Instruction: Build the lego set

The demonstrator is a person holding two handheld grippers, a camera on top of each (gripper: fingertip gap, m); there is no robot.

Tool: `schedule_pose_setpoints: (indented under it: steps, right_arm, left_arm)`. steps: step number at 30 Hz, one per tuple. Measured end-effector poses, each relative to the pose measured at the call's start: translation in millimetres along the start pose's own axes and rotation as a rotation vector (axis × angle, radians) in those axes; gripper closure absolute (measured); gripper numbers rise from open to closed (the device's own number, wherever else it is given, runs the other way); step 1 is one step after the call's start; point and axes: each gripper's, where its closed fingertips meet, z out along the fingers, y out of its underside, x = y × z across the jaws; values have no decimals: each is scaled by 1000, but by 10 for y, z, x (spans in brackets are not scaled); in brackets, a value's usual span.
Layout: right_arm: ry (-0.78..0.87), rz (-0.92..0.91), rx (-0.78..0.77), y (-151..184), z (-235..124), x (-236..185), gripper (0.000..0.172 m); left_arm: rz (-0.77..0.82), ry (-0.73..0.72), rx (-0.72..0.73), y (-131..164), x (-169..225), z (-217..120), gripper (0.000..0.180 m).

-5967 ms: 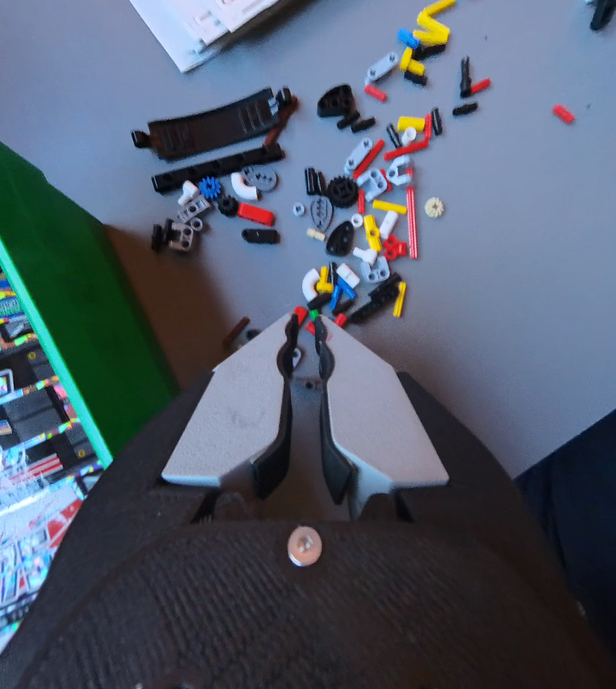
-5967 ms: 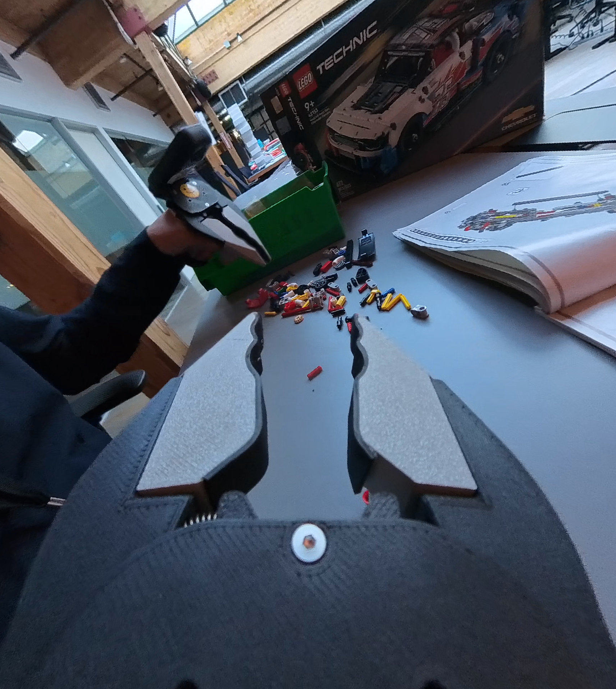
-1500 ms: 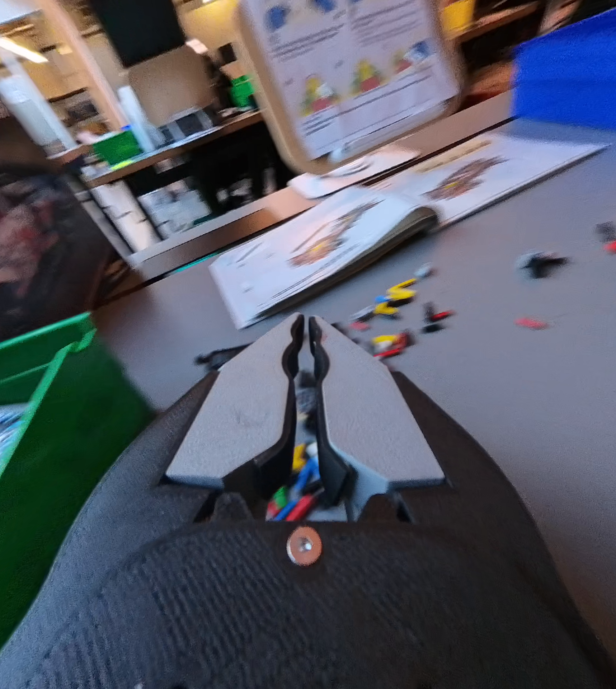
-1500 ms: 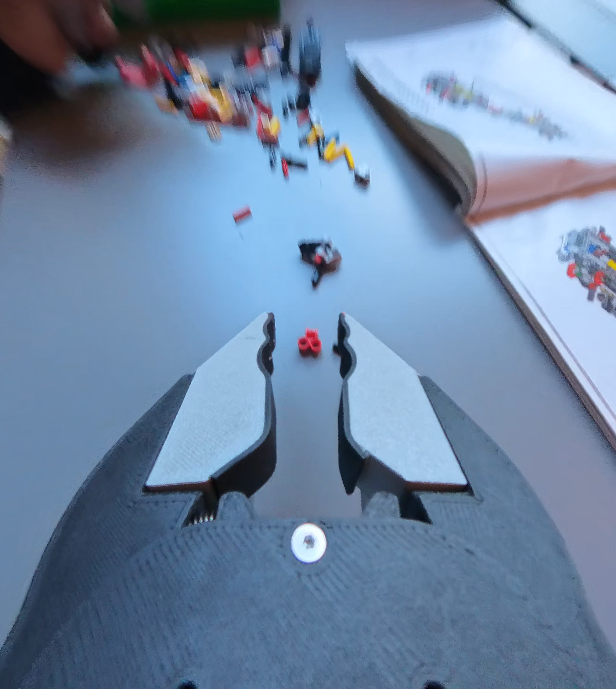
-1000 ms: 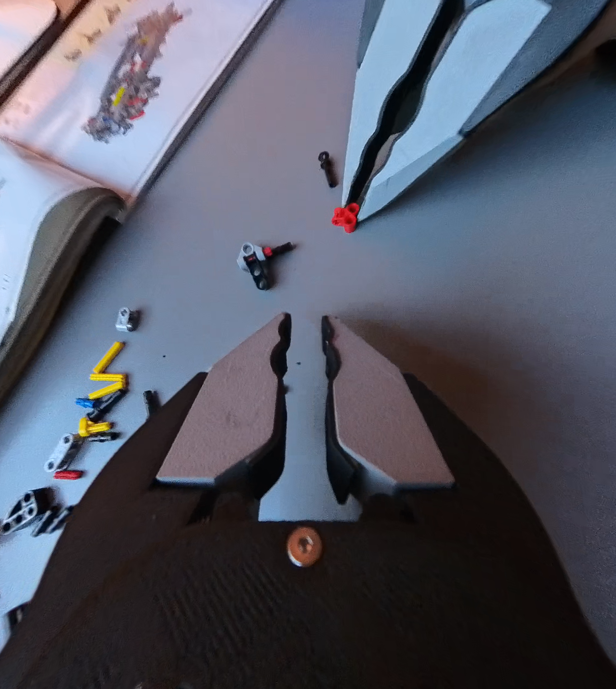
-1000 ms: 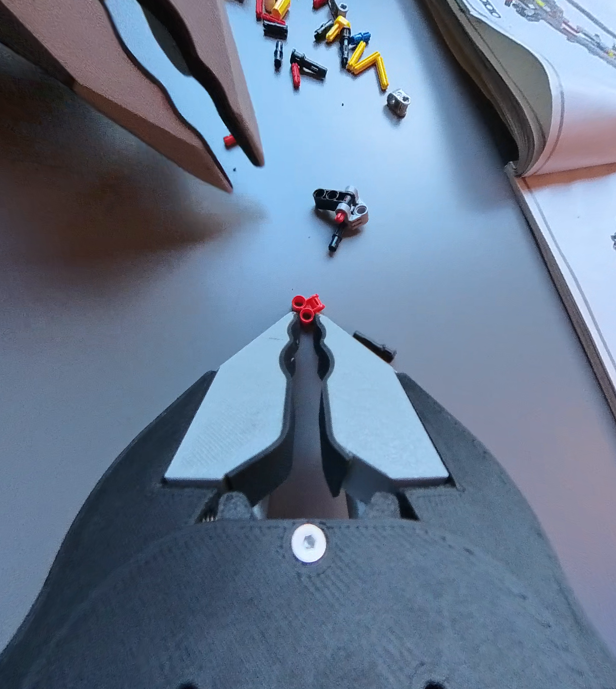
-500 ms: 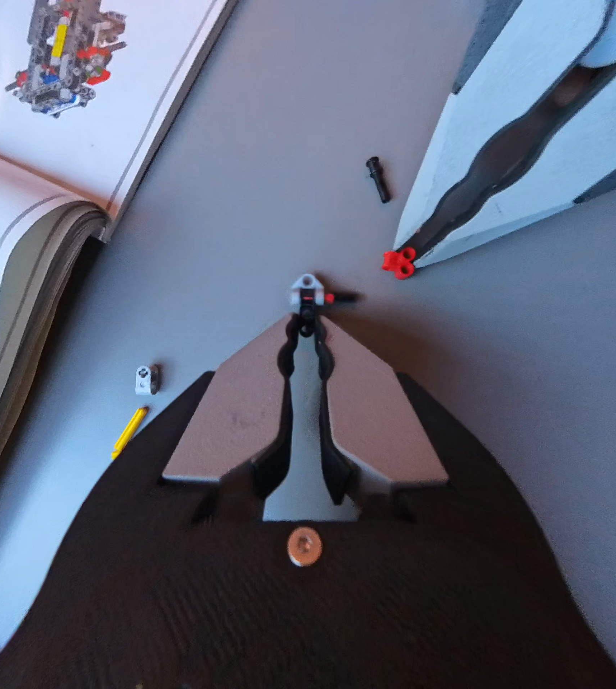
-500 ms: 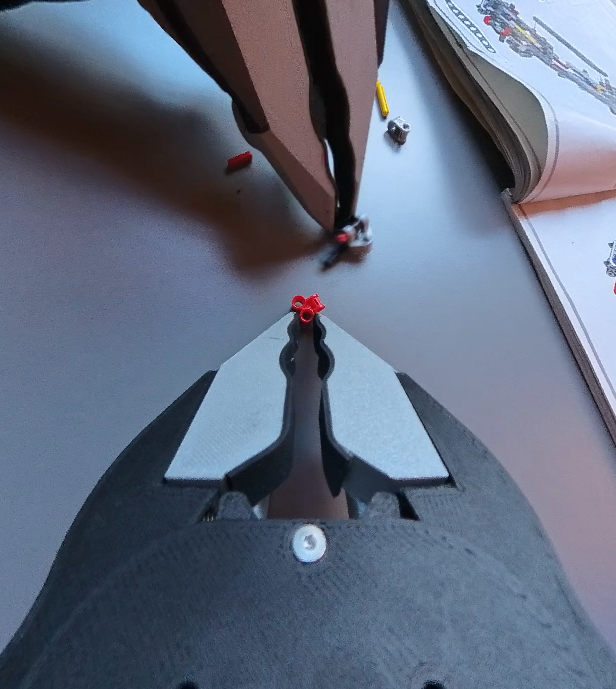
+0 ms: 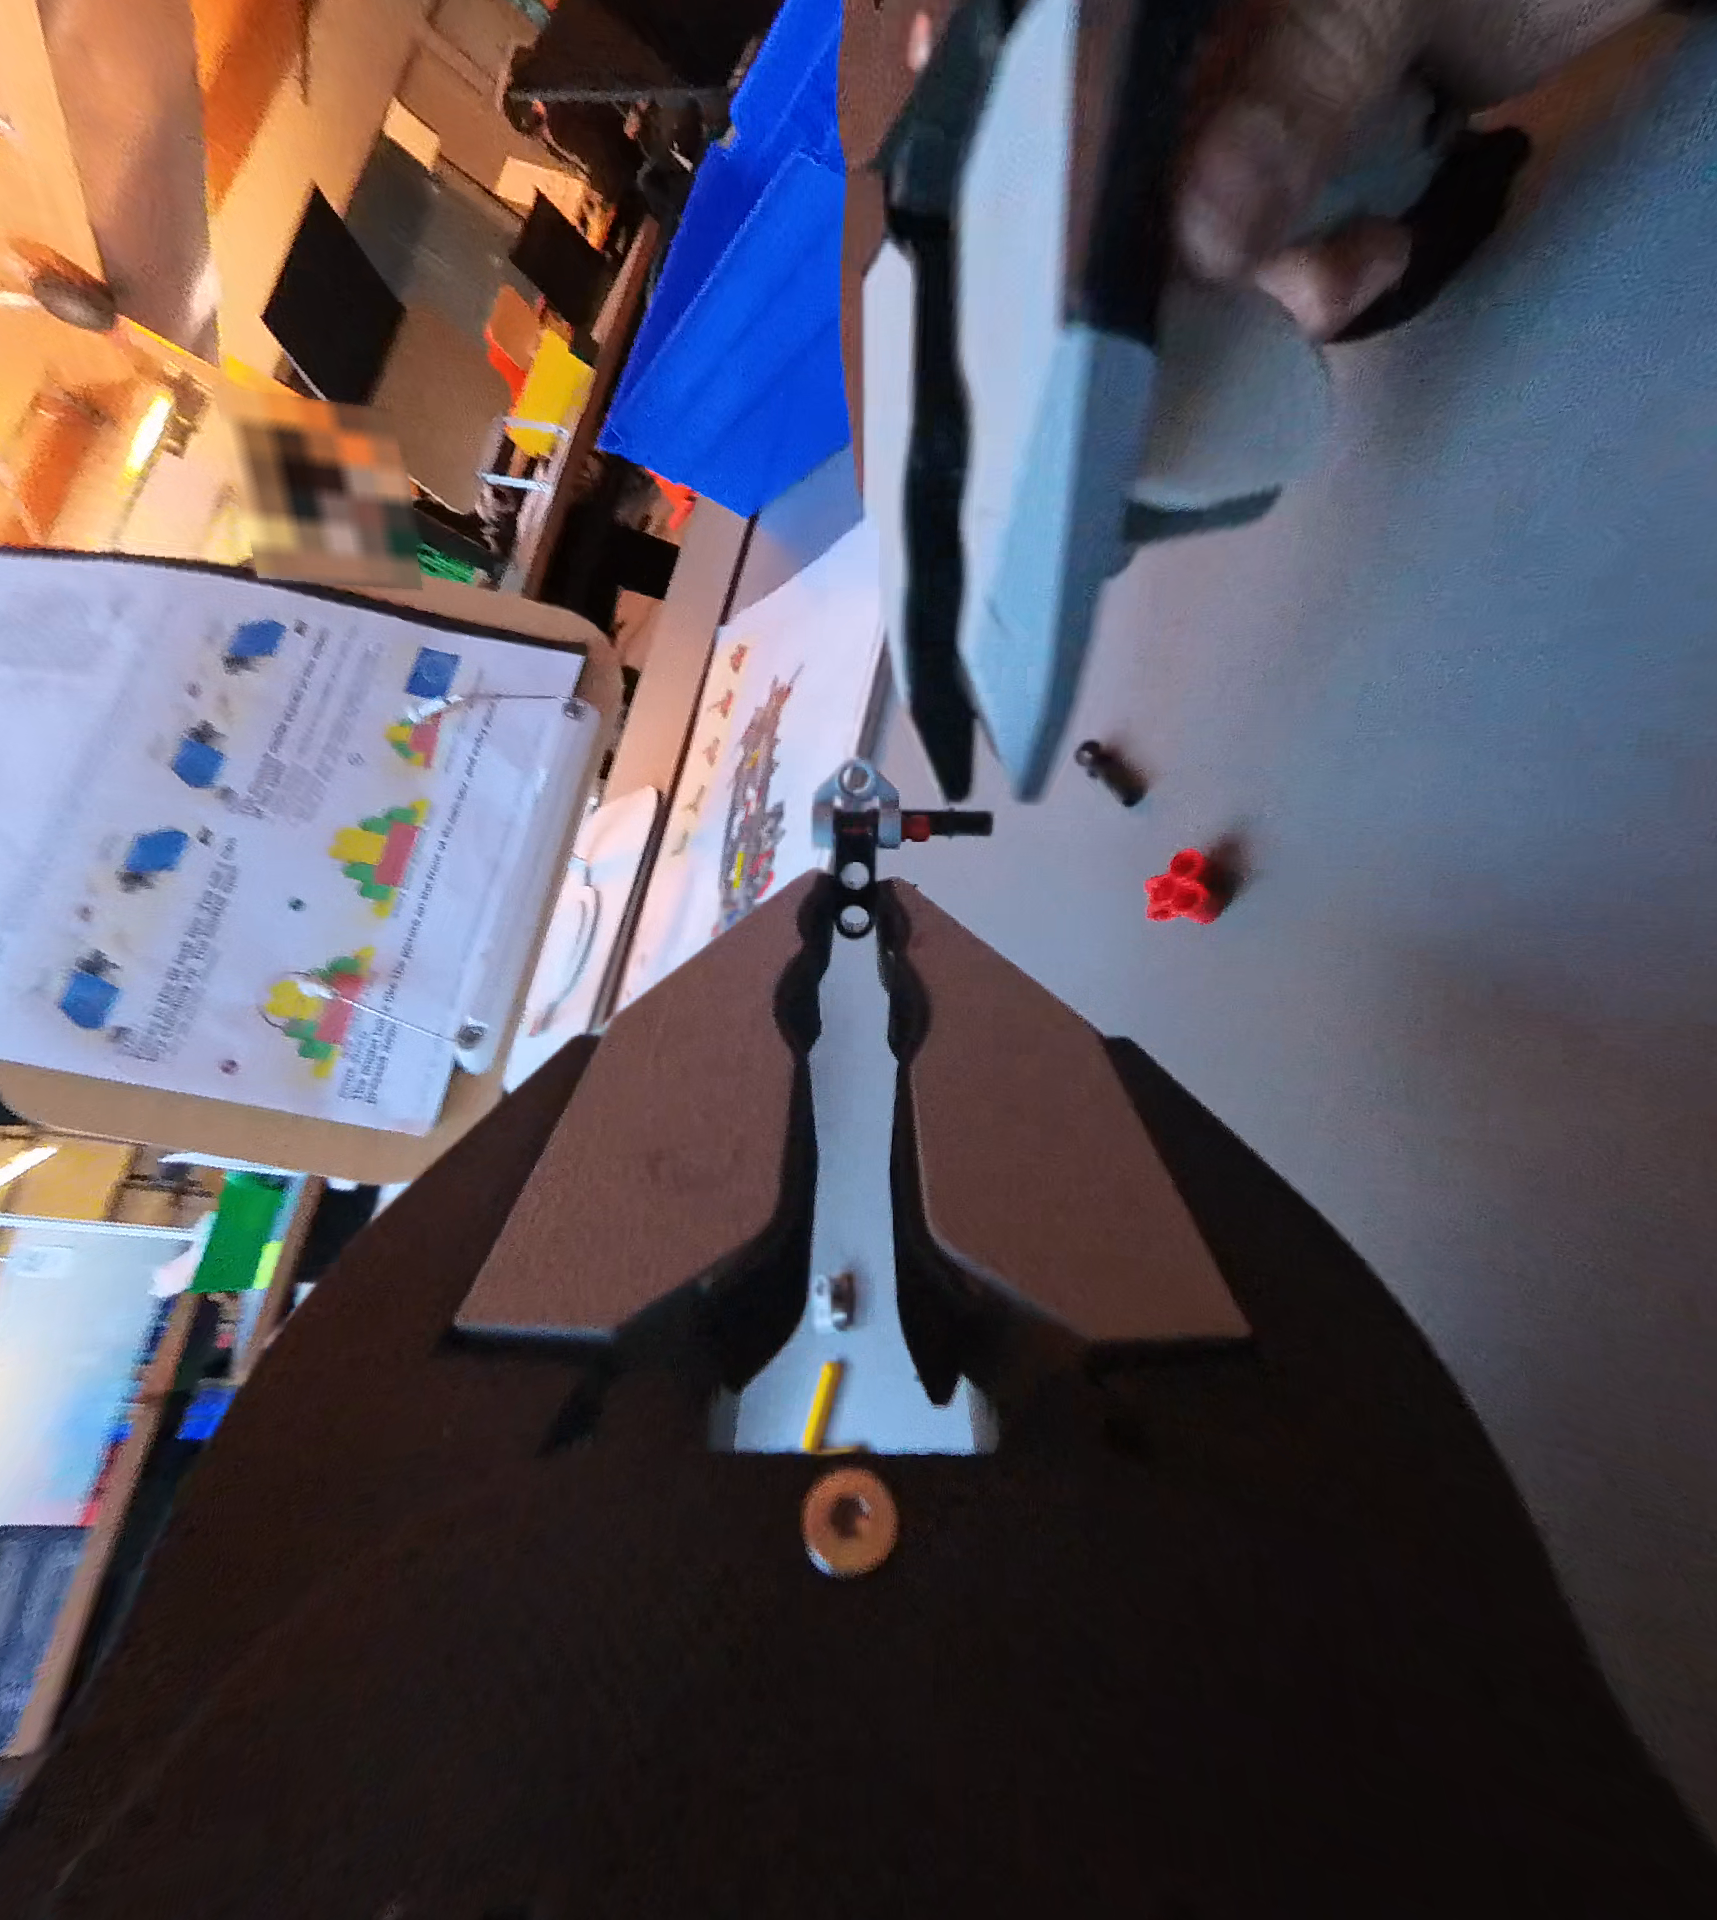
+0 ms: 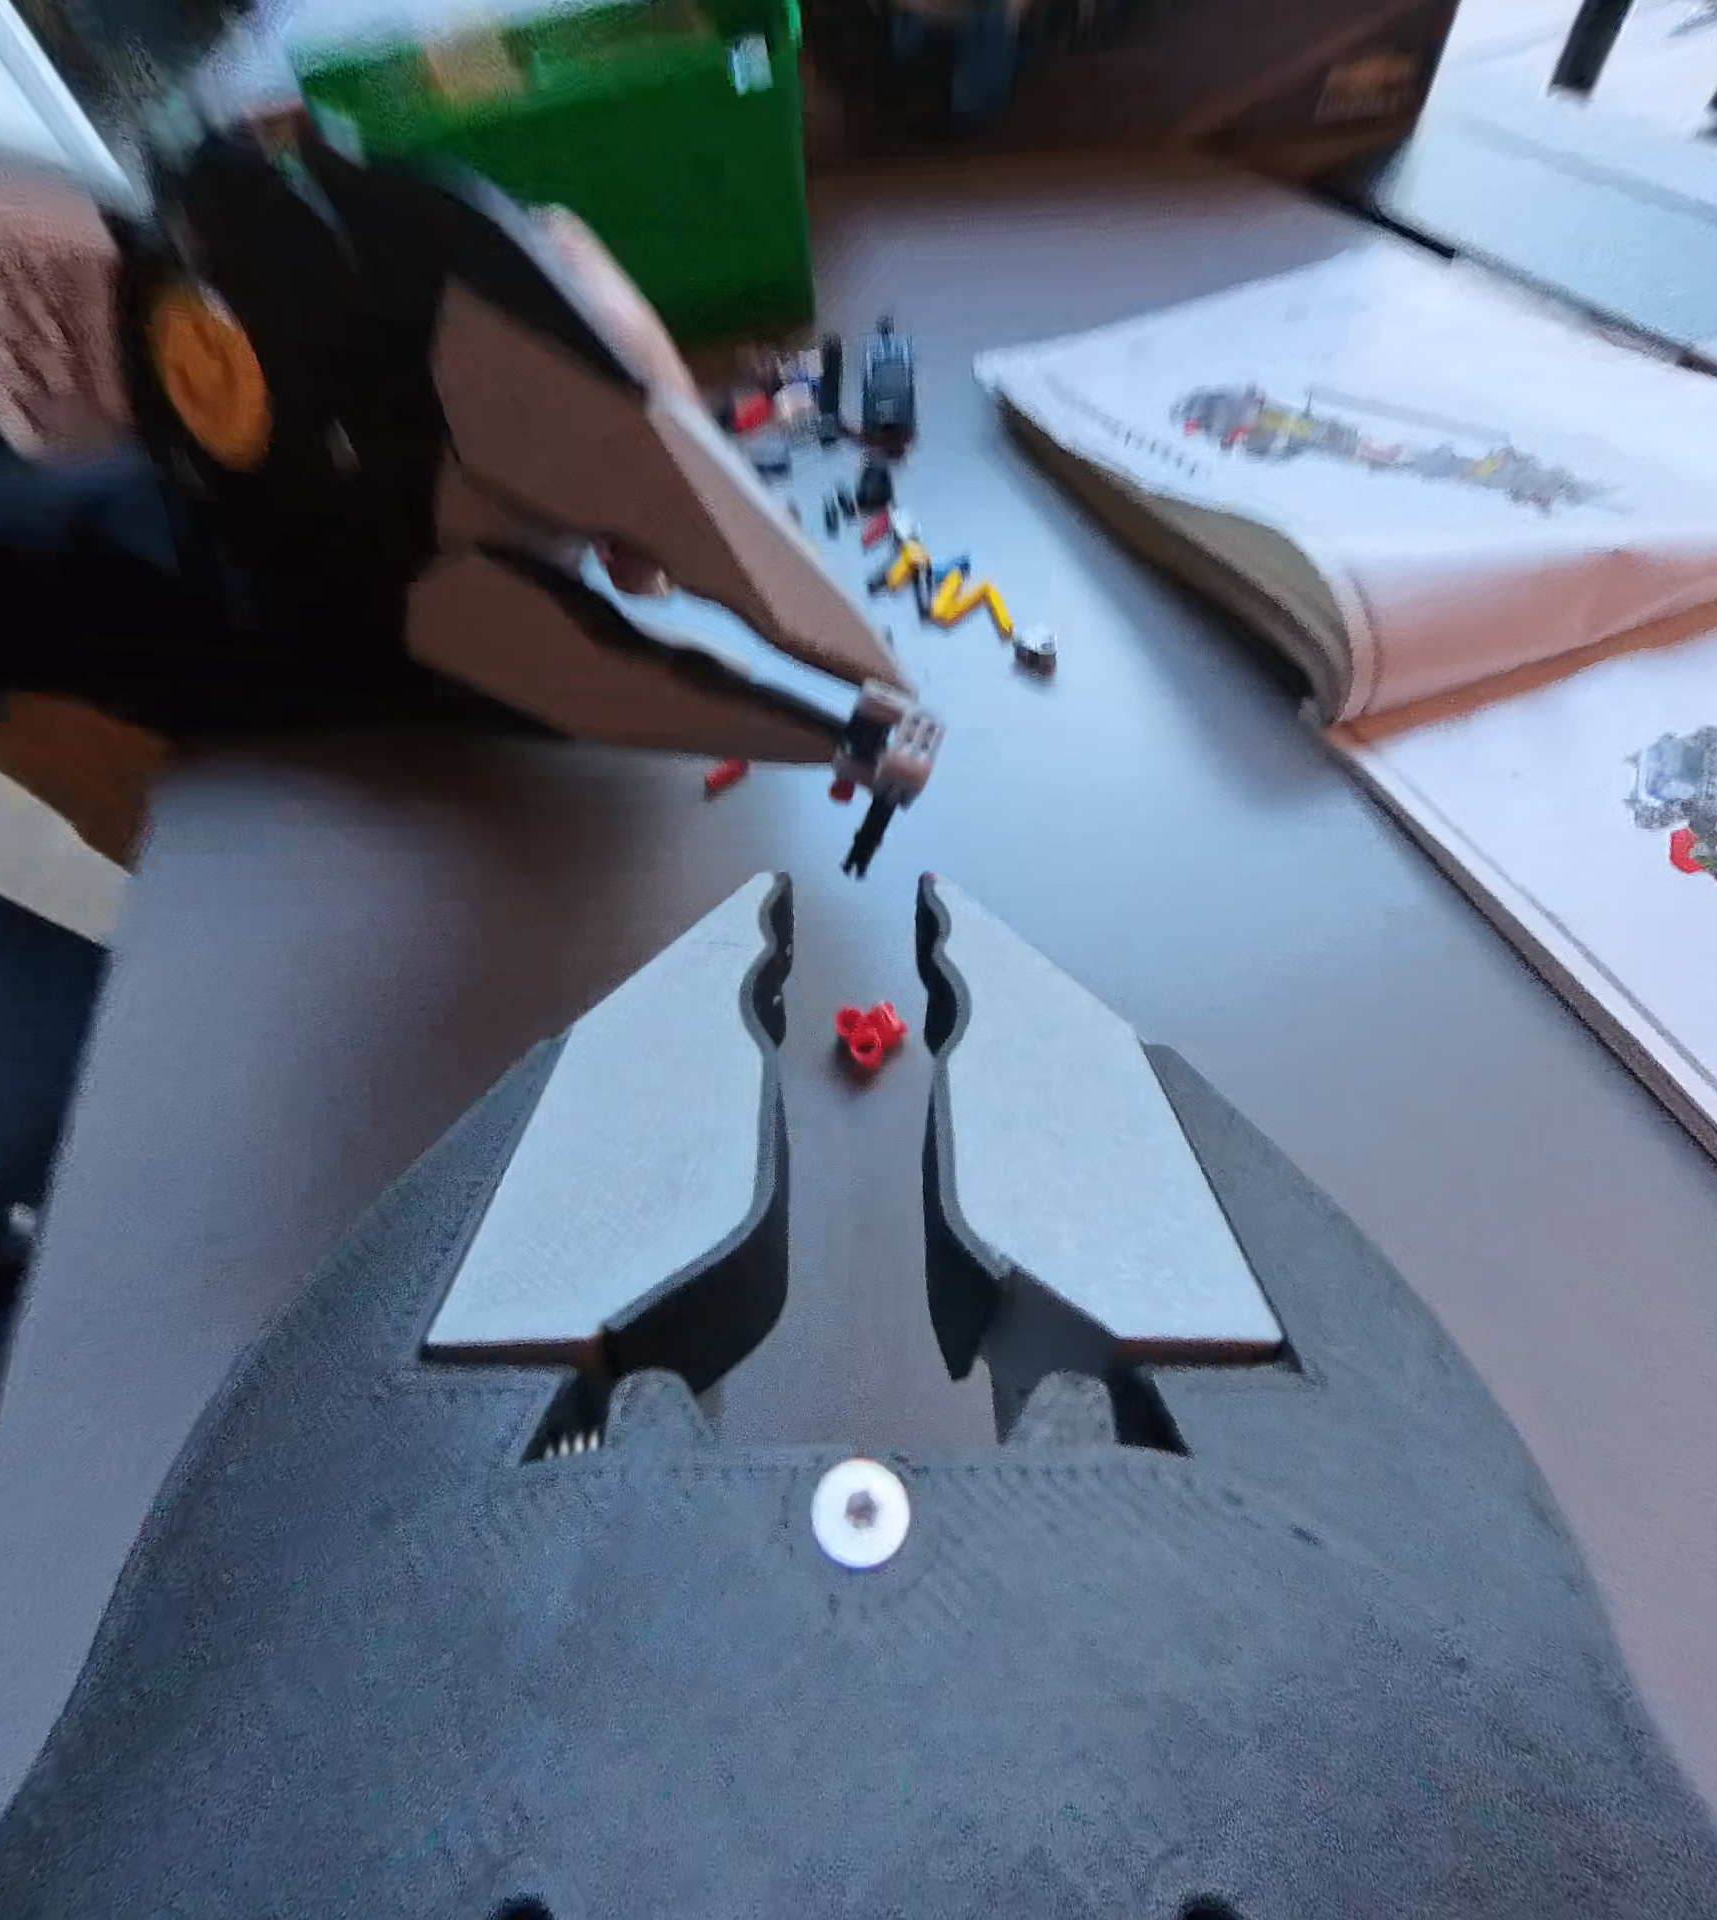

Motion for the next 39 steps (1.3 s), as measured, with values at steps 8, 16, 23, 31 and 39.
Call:
schedule_pose_setpoints:
  steps: [8, 16, 23, 31, 39]
  right_arm:
    - [-185, 255, 307, -396, -290, 31, 149]
    - [-178, 190, 270, -380, -189, -72, 165]
    - [10, -79, 181, -316, -155, -65, 166]
    - [370, -736, 110, -333, -177, -104, 166]
    - [573, -1024, -19, -311, -122, -81, 166]
  left_arm:
    - [9, -49, 32, -79, -67, -49, 175]
    - [62, -67, 52, -203, -16, -66, 175]
    - [-93, 52, 29, -72, 46, -19, 162]
    - [-525, 464, 69, 14, 320, -103, 132]
    - [-875, 657, 173, -105, 263, -169, 125]
